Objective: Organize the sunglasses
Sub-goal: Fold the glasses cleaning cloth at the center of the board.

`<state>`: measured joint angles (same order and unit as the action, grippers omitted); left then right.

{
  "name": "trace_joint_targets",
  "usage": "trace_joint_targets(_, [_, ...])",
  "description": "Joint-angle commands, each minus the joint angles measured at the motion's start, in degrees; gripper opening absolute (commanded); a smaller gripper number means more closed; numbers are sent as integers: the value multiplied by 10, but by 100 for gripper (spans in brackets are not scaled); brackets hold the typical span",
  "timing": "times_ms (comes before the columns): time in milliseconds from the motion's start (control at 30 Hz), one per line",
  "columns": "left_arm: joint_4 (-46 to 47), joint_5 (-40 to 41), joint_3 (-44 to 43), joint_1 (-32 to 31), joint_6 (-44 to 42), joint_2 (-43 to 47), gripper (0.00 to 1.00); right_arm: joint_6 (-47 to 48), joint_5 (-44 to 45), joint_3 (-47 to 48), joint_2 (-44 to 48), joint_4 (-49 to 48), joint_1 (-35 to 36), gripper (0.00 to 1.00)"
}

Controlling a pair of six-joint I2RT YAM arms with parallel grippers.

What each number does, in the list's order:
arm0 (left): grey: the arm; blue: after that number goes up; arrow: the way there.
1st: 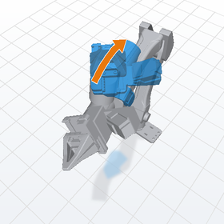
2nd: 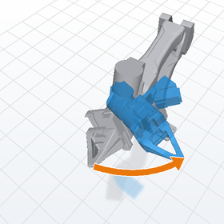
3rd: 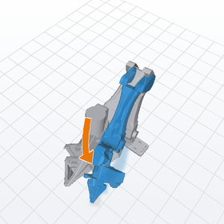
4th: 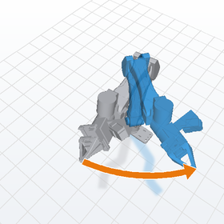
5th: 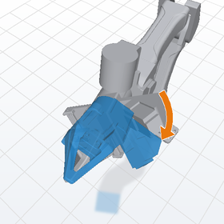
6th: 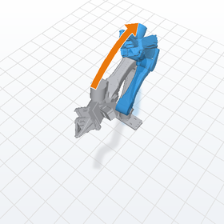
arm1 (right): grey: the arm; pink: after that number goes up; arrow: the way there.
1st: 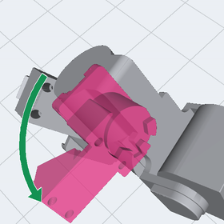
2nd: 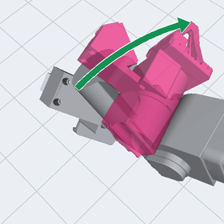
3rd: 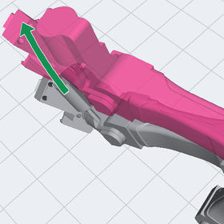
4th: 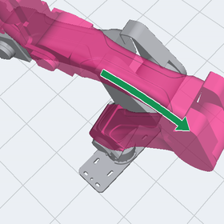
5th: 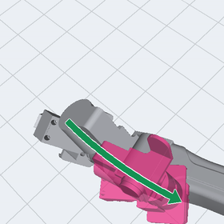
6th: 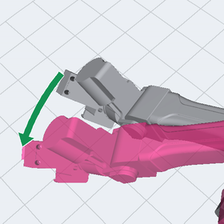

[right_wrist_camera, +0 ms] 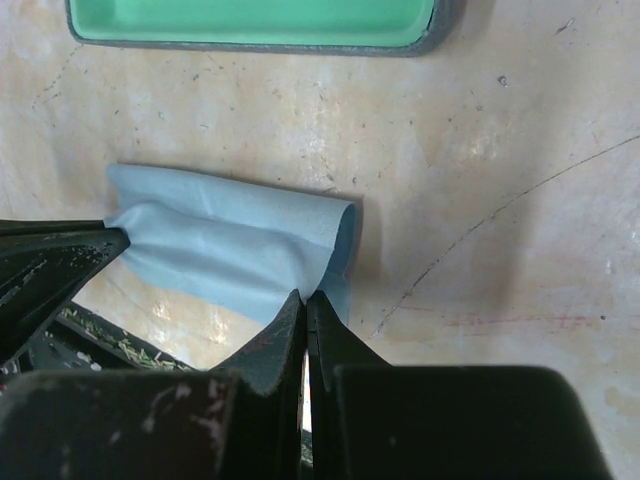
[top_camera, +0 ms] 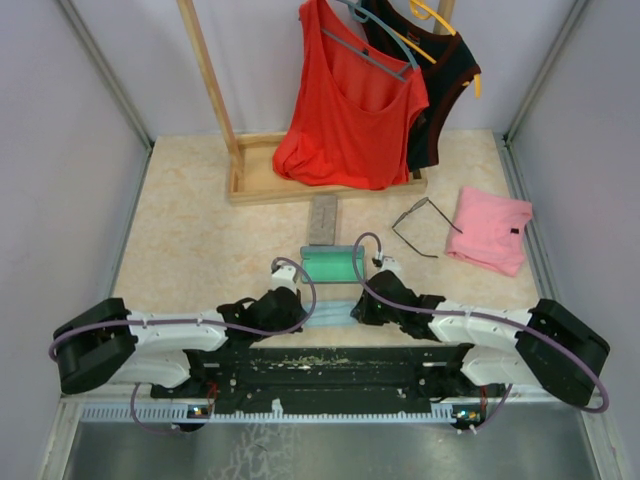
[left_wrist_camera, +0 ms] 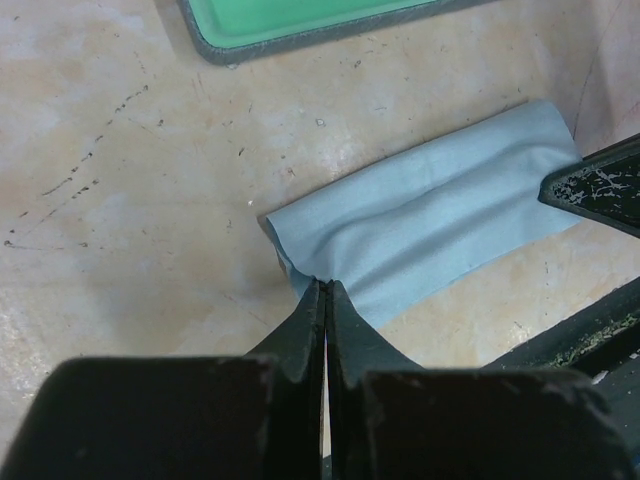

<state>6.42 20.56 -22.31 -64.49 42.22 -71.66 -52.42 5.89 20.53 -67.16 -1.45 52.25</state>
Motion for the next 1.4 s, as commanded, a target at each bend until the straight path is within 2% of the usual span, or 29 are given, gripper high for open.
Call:
trace_joint_targets(0, [14, -6, 8, 3, 2, -6, 0, 14, 10, 10, -9, 0, -4, 0])
trace_joint_targets(133, [11, -5, 6, 2, 5, -13, 0, 15, 9, 12, -16, -2, -4, 0])
trace_joint_targets(267, [11, -4, 6, 2, 5, -16, 5, 16, 8, 13, -20, -2, -4, 1])
trace_joint_targets(667, [-25, 28, 1, 2, 8, 2, 27, 30, 33, 37, 2, 51, -4, 28])
trace_joint_targets(867, [-64, 37, 1, 2, 7, 44, 36, 43, 71, 57, 44, 119, -4, 35])
trace_joint_targets(1067, [-79, 58, 12, 6, -9, 96, 43, 73, 80, 68, 77, 141, -4, 36])
trace_joint_targets(1367, [-26, -3, 5, 37, -60, 106, 49, 142, 87, 106, 50, 142, -4, 38])
